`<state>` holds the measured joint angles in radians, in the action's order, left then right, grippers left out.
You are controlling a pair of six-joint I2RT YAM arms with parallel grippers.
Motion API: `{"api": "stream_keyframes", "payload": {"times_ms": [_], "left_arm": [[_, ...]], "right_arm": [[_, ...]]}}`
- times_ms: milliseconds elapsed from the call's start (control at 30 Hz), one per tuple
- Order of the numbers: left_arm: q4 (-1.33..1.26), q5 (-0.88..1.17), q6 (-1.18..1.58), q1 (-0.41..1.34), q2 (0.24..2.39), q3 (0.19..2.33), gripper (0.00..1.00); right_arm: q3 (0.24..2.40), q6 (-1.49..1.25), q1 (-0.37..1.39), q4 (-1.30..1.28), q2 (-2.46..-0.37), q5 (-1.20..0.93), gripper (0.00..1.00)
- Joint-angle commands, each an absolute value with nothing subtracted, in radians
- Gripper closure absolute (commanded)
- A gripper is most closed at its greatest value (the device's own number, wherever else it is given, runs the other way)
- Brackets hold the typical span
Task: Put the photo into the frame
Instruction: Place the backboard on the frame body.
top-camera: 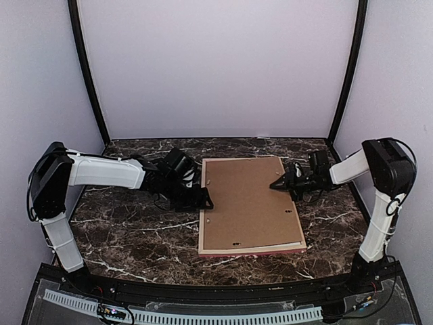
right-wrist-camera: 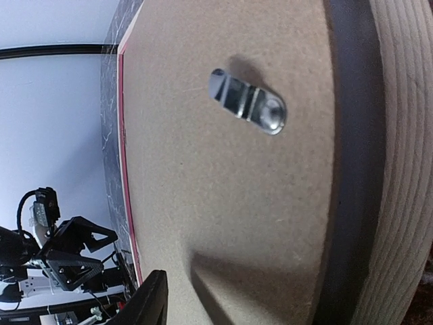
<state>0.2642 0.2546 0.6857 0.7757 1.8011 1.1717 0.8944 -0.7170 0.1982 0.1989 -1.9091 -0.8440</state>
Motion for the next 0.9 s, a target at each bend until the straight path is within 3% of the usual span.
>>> {"api": "stream_keyframes", "payload": {"times_ms": [0, 333, 467, 867], "left_arm": [[0.261, 0.265, 0.687, 0.771, 1.799, 1.160, 0.30], [0.227, 0.271, 0.678, 0.777, 1.779, 1.176, 0.30], [0.233, 0.265, 0.666, 0.791, 1.783, 1.201, 0.30], [0.225, 0.255, 0.646, 0.819, 1.798, 1.245, 0.30]], "right_arm": [[0.950, -0.649, 0.217, 0.087, -1.858, -0.772, 0.51], [1.015, -0.570, 0.238, -0.097, -1.826, -0.632, 0.22], [1.039, -0.553, 0.246, -0.147, -1.815, -0.596, 0.17], [1.064, -0.519, 0.271, -0.237, -1.788, -0.507, 0.15]]}}
